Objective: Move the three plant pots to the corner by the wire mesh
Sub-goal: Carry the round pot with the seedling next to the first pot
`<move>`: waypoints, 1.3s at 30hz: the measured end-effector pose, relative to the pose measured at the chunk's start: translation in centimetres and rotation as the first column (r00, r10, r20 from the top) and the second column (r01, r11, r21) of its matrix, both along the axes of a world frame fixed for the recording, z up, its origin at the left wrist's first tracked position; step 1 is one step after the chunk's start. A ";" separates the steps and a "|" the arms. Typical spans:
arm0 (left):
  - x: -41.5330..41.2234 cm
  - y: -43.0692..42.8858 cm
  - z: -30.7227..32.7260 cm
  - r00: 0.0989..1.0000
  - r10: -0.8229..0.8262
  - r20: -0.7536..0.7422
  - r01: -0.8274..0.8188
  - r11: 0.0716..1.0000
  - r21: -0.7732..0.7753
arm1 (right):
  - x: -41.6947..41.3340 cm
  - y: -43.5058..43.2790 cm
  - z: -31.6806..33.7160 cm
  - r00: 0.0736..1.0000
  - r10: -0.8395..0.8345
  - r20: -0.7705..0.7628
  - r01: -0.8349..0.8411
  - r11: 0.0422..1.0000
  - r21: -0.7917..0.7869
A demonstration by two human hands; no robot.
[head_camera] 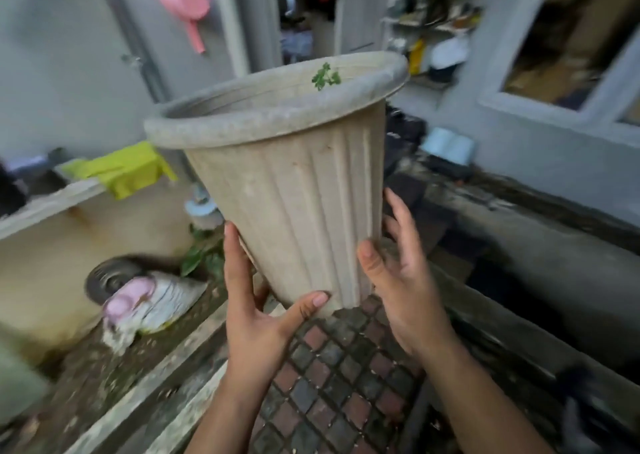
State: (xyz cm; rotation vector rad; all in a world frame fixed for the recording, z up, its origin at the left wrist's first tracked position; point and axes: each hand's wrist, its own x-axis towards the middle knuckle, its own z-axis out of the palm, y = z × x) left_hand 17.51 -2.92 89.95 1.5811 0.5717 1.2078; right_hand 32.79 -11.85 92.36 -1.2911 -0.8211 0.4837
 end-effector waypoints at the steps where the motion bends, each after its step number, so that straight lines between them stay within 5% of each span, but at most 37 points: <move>1: 0.8 -1.2 1.1 0.998 -0.058 0.013 0.057 0.998 0.008 | 0.2 -1.9 1.3 0.998 -0.055 0.008 0.055 0.998 0.015; 12: 11.9 -22.0 6.0 0.832 -0.555 0.011 0.549 0.825 0.132 | 3.6 -30.3 5.7 0.851 -0.518 -0.081 0.524 0.849 0.067; 23: 20.0 -45.7 9.5 0.443 -0.887 0.129 0.870 0.460 0.179 | 3.3 -54.8 10.0 0.579 -0.813 -0.062 0.810 0.565 0.154; 30: 24.9 -57.4 11.0 0.071 -0.974 0.215 0.969 0.119 0.216 | 1.4 -64.4 10.5 0.191 -0.977 0.097 0.964 0.205 0.167; 39: 23.0 -73.4 11.1 -0.381 -0.899 0.216 0.917 -0.338 0.212 | -7.0 -73.9 10.2 -0.280 -0.958 0.067 0.947 -0.264 0.182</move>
